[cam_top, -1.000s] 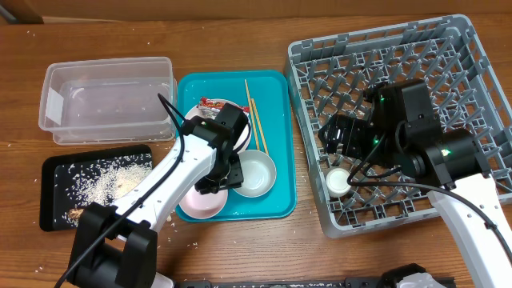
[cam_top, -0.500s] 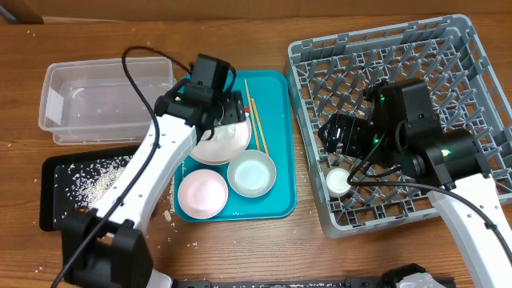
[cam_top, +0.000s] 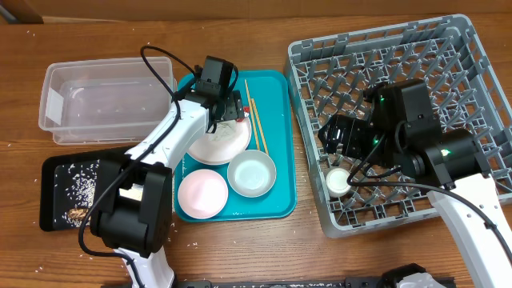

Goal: Sort waste into correct bins and load items into the dishwasher
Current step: 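Grasp the red wrapper on the pink plate with the left gripper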

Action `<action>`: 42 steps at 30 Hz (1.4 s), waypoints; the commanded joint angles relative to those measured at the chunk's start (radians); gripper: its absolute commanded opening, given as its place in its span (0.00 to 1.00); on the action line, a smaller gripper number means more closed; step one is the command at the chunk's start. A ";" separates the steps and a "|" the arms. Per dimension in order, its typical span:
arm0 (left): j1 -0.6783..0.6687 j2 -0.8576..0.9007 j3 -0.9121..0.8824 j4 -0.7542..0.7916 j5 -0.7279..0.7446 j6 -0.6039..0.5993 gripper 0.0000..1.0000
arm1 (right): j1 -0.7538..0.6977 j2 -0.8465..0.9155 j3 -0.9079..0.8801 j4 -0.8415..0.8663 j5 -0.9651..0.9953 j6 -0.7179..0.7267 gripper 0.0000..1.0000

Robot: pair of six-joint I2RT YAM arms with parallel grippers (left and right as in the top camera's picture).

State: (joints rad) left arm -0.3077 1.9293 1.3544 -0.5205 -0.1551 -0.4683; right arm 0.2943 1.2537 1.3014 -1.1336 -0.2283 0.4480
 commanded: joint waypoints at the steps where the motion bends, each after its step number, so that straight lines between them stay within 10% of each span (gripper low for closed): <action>1: 0.002 0.002 0.010 0.021 -0.035 -0.011 0.86 | 0.000 0.008 -0.006 -0.001 0.002 -0.002 1.00; 7: 0.004 0.048 0.010 0.009 -0.045 -0.011 0.47 | 0.000 0.008 -0.006 -0.001 0.002 -0.002 1.00; 10: 0.010 0.064 0.010 -0.005 -0.035 -0.016 0.04 | 0.000 0.008 -0.006 -0.005 0.002 -0.002 1.00; 26: 0.200 -0.351 0.155 -0.314 -0.046 -0.190 0.04 | 0.000 0.008 -0.006 -0.026 0.002 -0.002 1.00; 30: 0.213 -0.328 0.153 -0.274 0.203 0.004 0.08 | 0.000 0.008 -0.006 -0.020 0.002 -0.002 1.00; 34: 0.152 -0.235 0.153 -0.232 0.284 0.226 0.55 | 0.000 0.008 -0.006 -0.020 0.002 -0.003 1.00; 42: 0.108 0.016 0.154 -0.064 0.164 0.191 0.88 | 0.000 0.008 -0.006 -0.027 0.002 -0.002 1.00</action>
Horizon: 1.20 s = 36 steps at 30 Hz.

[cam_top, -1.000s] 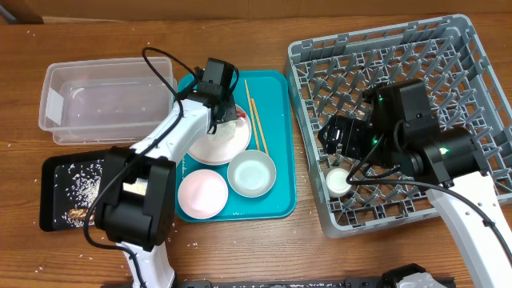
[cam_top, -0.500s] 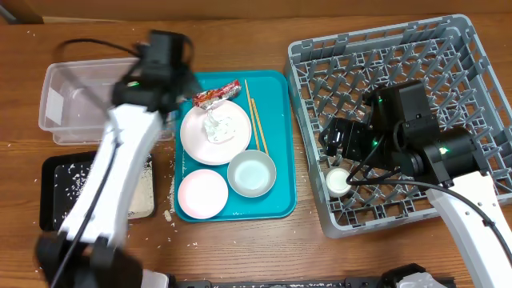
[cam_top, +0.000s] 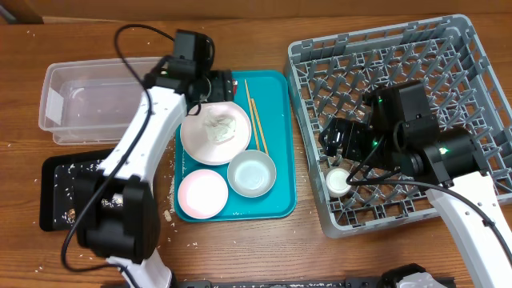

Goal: Sort waste into correct bins and load items into the dishwasher
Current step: 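Grasp the red wrapper on the pink plate with the left gripper, then drop the red wrapper and tissue into the clear plastic bin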

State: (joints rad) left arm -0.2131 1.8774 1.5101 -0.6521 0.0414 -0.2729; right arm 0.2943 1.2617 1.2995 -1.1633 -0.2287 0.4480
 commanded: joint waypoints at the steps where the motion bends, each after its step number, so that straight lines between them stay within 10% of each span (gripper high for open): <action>1: 0.017 0.086 -0.002 0.094 -0.039 -0.028 0.89 | 0.000 0.000 -0.005 0.003 0.002 -0.002 1.00; 8: 0.024 0.156 -0.002 0.104 -0.082 -0.433 0.81 | 0.000 0.008 -0.005 0.003 0.002 -0.002 1.00; 22: 0.041 0.186 -0.002 0.091 -0.158 -0.813 0.77 | 0.000 0.094 -0.005 0.002 -0.007 -0.002 1.00; 29: 0.069 0.227 -0.002 0.148 -0.152 -0.880 0.51 | 0.000 0.101 -0.004 0.010 -0.013 -0.003 1.00; 33: 0.071 0.232 -0.002 0.164 -0.127 -0.878 0.04 | 0.000 0.101 -0.004 0.006 -0.012 -0.005 1.00; 36: 0.071 0.217 0.002 0.197 -0.063 -0.799 0.04 | 0.000 0.101 -0.004 0.006 -0.013 -0.006 1.00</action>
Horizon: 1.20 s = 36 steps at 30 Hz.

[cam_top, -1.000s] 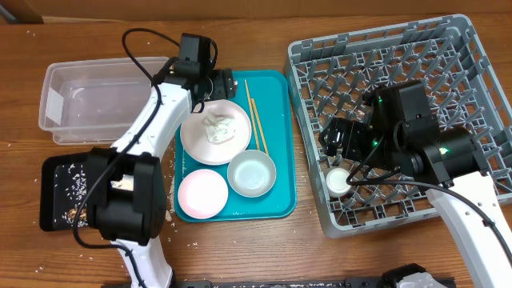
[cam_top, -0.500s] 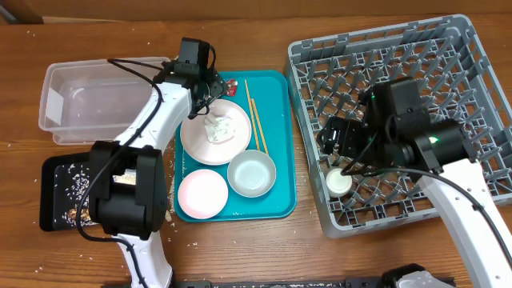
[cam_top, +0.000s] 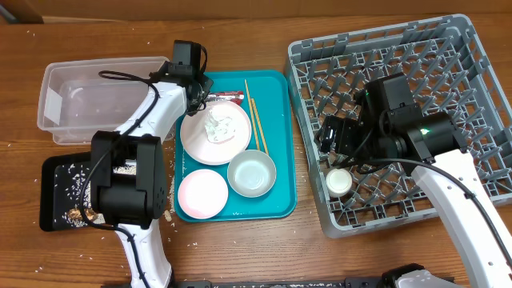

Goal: Sort waste into correct bins and load items into the dishwasher
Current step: 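Drop the red wrapper and tissue into the clear plastic bin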

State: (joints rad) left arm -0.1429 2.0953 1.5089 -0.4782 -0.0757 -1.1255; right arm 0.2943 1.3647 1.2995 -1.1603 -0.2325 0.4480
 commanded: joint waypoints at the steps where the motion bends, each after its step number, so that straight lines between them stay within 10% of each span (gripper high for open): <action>1: 0.000 -0.012 0.008 0.023 0.071 0.079 0.04 | 0.000 -0.002 -0.004 0.003 -0.008 -0.006 1.00; 8: 0.007 -0.182 0.047 -0.080 0.142 0.270 0.04 | 0.000 -0.002 -0.004 0.003 -0.009 -0.006 1.00; 20: 0.217 -0.356 0.046 -0.351 -0.161 0.372 0.04 | 0.000 -0.002 -0.004 -0.004 -0.009 -0.006 1.00; 23: 0.264 -0.335 0.046 -0.309 -0.100 0.447 0.58 | 0.000 -0.002 -0.004 -0.010 -0.009 -0.006 1.00; 25: 0.271 -0.336 0.047 -0.303 -0.005 0.525 0.77 | 0.000 -0.002 -0.004 -0.017 -0.009 -0.006 1.00; 31: 0.179 -0.350 0.046 -0.358 0.239 0.761 0.71 | 0.000 -0.002 -0.004 -0.031 -0.008 -0.006 1.00; 36: -0.034 -0.348 -0.003 -0.425 0.134 0.946 0.70 | 0.000 -0.002 -0.004 -0.031 -0.008 -0.006 1.00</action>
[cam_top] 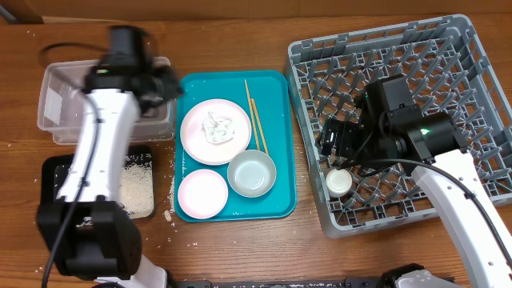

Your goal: Sort waste into correct bins and load items into the dishwasher

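Note:
On the teal tray [276,96] sit a white plate [192,140] holding a crumpled white tissue [214,128], a grey-blue bowl [251,173], a pink plate [202,194] and a pair of chopsticks [256,120]. My left gripper [160,84] is motion-blurred over the right end of the clear plastic bin [80,100]; its jaws and any load are unreadable. In the grey dish rack [448,48], my right gripper [332,140] hangs open just above a small white cup [338,182] standing in the front left corner.
A black tray [56,180] with scattered rice [136,180] lies at the front left, partly under my left arm. Rice grains dot the wooden table beside it. The rack fills the right side, and my right arm reaches across its front.
My left arm has moved from the tray's back left corner to over the clear bin. The red scrap seen at the tray's back edge is no longer there. The right arm is unchanged.
My left gripper was first down at the white plate with the tissue. Then it was at the plate's far edge, then at the tray's back left corner by a red scrap, and now over the clear bin. My right gripper stayed above the cup in the rack.

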Action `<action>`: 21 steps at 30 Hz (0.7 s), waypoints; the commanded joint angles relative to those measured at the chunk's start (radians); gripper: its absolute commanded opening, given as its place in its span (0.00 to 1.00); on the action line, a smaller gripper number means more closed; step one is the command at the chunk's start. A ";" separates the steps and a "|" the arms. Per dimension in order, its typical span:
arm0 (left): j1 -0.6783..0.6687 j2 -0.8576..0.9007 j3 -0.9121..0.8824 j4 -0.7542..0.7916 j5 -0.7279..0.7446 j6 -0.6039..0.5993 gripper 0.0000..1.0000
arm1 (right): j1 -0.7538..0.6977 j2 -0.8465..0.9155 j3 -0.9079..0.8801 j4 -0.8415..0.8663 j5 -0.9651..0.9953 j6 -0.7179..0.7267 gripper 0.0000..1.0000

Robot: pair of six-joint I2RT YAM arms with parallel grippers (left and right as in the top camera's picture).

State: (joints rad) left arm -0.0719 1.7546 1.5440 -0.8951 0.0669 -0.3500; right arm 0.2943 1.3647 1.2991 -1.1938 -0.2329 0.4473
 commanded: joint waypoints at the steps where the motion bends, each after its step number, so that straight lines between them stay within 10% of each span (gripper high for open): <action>1: -0.158 -0.002 -0.067 0.007 -0.065 0.174 0.74 | 0.000 -0.002 -0.004 0.003 -0.008 -0.006 1.00; 6: -0.293 0.043 -0.203 0.132 -0.240 0.115 0.94 | 0.000 -0.002 -0.004 0.002 -0.008 -0.005 1.00; 13: -0.286 0.196 -0.221 0.237 -0.247 0.054 0.89 | 0.000 -0.002 -0.004 0.000 -0.008 -0.006 1.00; 15: -0.286 0.225 -0.220 0.249 -0.216 0.059 0.71 | 0.000 -0.002 -0.004 -0.005 -0.008 -0.006 1.00; 19: -0.280 0.212 -0.174 0.184 -0.192 0.039 0.04 | 0.000 -0.002 -0.004 -0.007 -0.008 -0.006 1.00; 21: -0.274 0.186 -0.099 0.087 -0.177 0.000 0.04 | 0.000 -0.002 -0.004 -0.003 -0.008 -0.006 1.00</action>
State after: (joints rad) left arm -0.3573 1.9812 1.3533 -0.7567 -0.1368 -0.2977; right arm 0.2943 1.3647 1.2991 -1.2030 -0.2359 0.4442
